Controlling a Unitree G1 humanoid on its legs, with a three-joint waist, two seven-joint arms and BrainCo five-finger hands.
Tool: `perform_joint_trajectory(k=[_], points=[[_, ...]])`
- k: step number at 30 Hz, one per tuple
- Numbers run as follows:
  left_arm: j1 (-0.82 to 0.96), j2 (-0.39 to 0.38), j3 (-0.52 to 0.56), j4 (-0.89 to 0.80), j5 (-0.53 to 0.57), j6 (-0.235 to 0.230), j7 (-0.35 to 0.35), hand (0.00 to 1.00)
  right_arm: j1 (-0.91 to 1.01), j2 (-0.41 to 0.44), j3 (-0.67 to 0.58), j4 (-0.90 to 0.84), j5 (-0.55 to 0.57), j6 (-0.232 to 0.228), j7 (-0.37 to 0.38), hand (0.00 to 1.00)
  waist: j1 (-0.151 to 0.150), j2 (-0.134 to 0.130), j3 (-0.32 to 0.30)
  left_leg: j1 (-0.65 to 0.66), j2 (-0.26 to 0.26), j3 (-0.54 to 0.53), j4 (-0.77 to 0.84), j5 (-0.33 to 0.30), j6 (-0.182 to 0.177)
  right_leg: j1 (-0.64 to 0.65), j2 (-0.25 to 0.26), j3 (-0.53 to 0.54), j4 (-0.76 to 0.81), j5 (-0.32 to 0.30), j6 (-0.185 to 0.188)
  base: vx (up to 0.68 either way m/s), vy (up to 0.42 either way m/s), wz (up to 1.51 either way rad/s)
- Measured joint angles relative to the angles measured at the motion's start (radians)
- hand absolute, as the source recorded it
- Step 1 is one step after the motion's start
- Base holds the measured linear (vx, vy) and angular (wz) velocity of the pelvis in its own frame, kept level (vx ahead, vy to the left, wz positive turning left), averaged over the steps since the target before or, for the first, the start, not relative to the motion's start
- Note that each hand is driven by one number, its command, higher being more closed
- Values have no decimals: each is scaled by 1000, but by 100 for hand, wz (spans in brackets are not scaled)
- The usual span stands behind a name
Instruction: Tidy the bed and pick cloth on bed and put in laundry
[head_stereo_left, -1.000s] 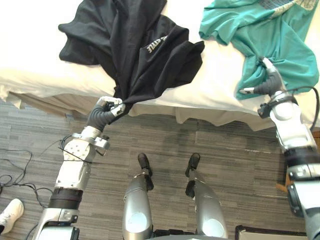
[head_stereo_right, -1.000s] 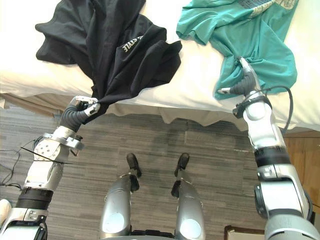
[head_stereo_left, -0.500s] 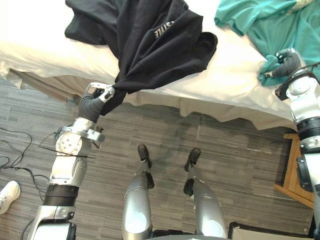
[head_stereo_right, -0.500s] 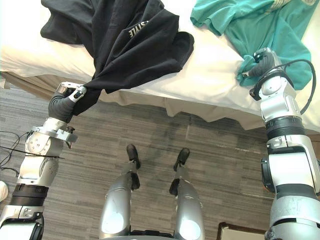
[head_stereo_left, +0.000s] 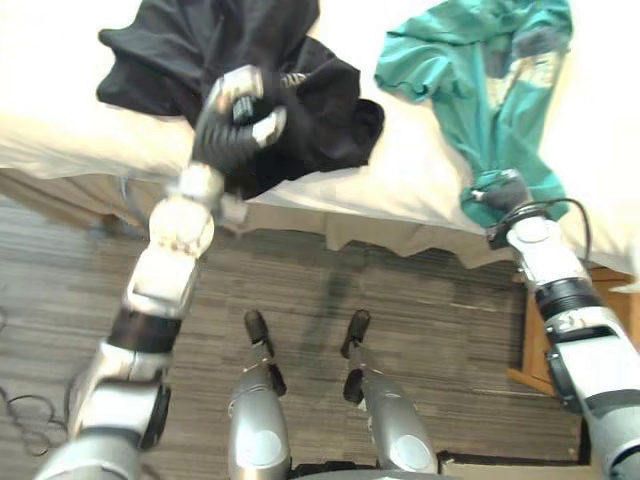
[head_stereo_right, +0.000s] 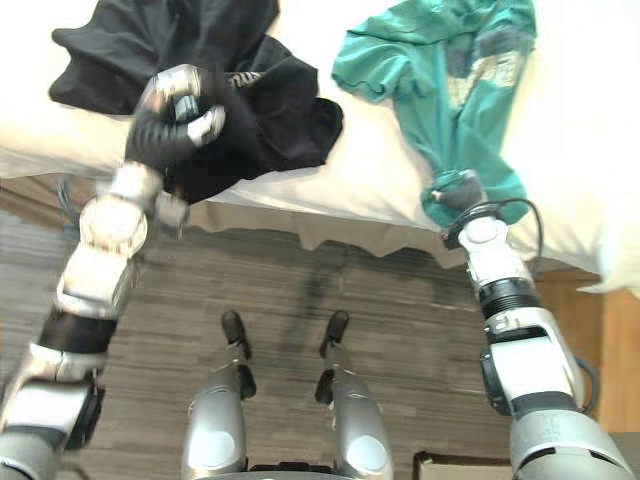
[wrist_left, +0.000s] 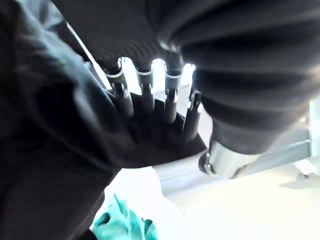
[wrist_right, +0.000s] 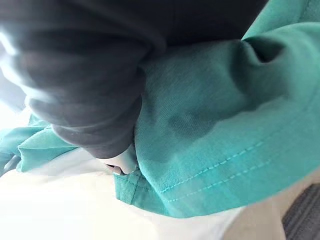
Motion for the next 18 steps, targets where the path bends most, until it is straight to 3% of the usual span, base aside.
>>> perform_joint_trajectory(k=[1, 4, 6, 9, 11, 14, 18], points=[[-19, 24, 0, 10, 20, 5, 1, 0, 1, 4, 0, -6, 1, 0, 0, 100, -7, 0, 0, 3, -1, 6, -2, 0, 0, -2, -1, 5, 2, -3, 4, -33, 2, -25], [-54, 204, 8, 63, 103, -22, -1, 0, 40, -6, -26, -58, 6, 2, 1, 100, -17, 2, 1, 17, -4, 20, -7, 8, -2, -9, 3, 17, 7, 6, -7, 1, -4, -19], [-90, 321, 36, 178, 152, -134, 2, 0, 87, -53, -47, -85, 5, -3, 3, 100, -16, 5, 2, 10, -3, 24, -15, 8, -3, -19, 6, 21, 11, 1, -10, 10, 0, 2], [-113, 364, 44, 268, 196, -208, 22, 0, 102, -72, -58, -108, -6, -9, 9, 100, -15, 11, 6, 0, -11, 30, -17, 8, -3, -40, -2, 28, 26, -1, -12, 13, 15, 1], [-119, 365, 38, 315, 206, -224, 22, 0, 101, -72, -63, -120, -13, -19, 19, 100, -18, 17, 10, 0, -20, 37, -21, 8, -3, -48, -11, 35, 32, -2, -12, 14, 38, -5], [-119, 365, 23, 340, 215, -224, 19, 0, 101, -85, -65, -150, -13, -33, 24, 100, -28, 26, 16, -8, -35, 51, -39, 8, -2, -76, -22, 47, 45, -3, -9, 4, 22, -5], [-118, 354, -12, 378, 266, -176, -19, 0, 93, -126, -64, -211, -12, -49, 50, 100, -42, 45, 28, -27, -38, 74, -49, 9, -2, -116, -29, 63, 52, -2, -8, -4, -2, -7]])
